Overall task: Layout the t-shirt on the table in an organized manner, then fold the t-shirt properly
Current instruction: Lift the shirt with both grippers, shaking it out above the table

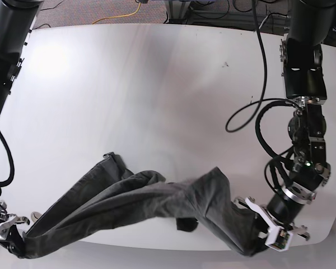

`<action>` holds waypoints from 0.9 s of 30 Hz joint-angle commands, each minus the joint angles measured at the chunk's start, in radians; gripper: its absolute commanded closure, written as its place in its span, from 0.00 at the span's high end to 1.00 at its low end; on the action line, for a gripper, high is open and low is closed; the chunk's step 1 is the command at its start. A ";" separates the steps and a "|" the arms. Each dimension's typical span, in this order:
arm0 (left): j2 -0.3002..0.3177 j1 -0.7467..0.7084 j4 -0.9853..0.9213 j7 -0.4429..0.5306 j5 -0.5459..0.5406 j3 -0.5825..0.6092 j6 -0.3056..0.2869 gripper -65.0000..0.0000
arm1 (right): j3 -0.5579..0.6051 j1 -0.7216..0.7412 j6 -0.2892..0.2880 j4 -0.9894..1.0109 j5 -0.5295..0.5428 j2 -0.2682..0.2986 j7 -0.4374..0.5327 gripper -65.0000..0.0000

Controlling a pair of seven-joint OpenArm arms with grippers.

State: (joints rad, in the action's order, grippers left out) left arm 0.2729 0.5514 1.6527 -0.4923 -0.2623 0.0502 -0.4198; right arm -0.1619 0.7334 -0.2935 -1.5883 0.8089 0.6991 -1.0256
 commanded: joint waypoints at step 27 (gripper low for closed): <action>-0.004 0.488 0.165 -0.236 -0.016 -0.033 0.006 0.00 | -0.003 0.280 -0.014 0.027 -0.023 0.047 0.032 0.01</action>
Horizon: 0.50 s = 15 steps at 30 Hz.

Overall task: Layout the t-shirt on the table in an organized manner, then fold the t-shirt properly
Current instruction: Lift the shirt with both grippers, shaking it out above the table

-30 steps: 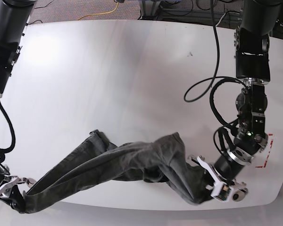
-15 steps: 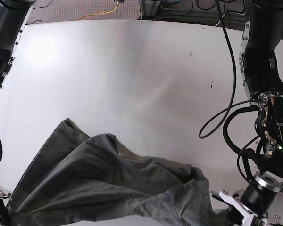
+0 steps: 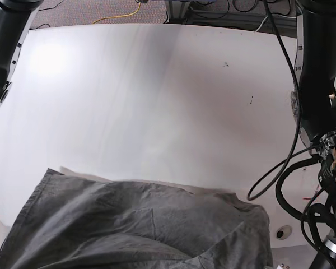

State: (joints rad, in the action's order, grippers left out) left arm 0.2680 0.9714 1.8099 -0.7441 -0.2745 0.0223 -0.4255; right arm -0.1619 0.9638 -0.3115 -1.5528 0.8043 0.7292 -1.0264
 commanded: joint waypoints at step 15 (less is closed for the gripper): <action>-0.039 0.194 0.006 -0.062 -0.001 -0.008 0.012 0.00 | 0.091 0.126 0.004 -0.008 -0.072 0.019 0.033 0.01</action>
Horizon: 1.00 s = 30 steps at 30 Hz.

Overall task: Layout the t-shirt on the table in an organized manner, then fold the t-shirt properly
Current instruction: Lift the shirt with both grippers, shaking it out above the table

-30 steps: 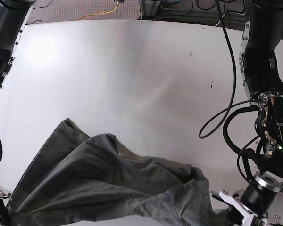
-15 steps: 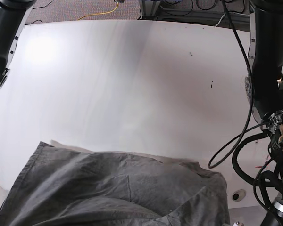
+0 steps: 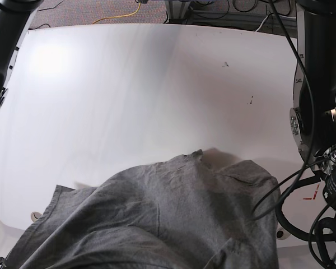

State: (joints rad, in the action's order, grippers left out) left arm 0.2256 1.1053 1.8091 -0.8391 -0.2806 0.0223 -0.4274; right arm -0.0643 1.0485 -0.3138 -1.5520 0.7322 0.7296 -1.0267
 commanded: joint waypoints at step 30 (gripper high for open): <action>0.031 0.131 -0.107 0.007 0.010 -0.022 0.015 0.00 | 0.025 0.078 -0.018 0.206 0.000 0.012 0.099 0.01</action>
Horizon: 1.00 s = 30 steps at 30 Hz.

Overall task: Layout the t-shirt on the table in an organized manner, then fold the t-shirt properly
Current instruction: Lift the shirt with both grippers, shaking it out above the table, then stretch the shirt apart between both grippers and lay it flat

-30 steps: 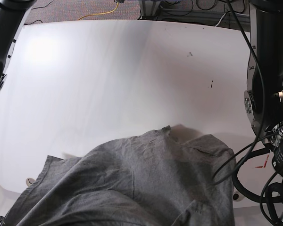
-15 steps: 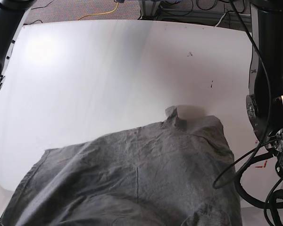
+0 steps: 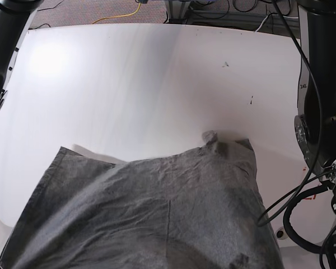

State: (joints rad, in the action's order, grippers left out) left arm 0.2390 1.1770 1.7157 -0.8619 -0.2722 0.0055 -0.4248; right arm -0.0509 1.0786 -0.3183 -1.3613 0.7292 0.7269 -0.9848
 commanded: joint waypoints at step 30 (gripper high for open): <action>0.082 -0.053 0.025 -0.036 -0.005 -0.008 0.013 0.00 | 0.007 -0.156 -0.040 0.001 0.010 0.021 0.068 0.00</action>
State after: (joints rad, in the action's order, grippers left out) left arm 0.3183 1.1332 1.7016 -0.8989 -0.2802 -0.0002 -0.4202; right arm 0.0002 0.9352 -0.3603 -1.2987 0.7330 0.7258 -0.9314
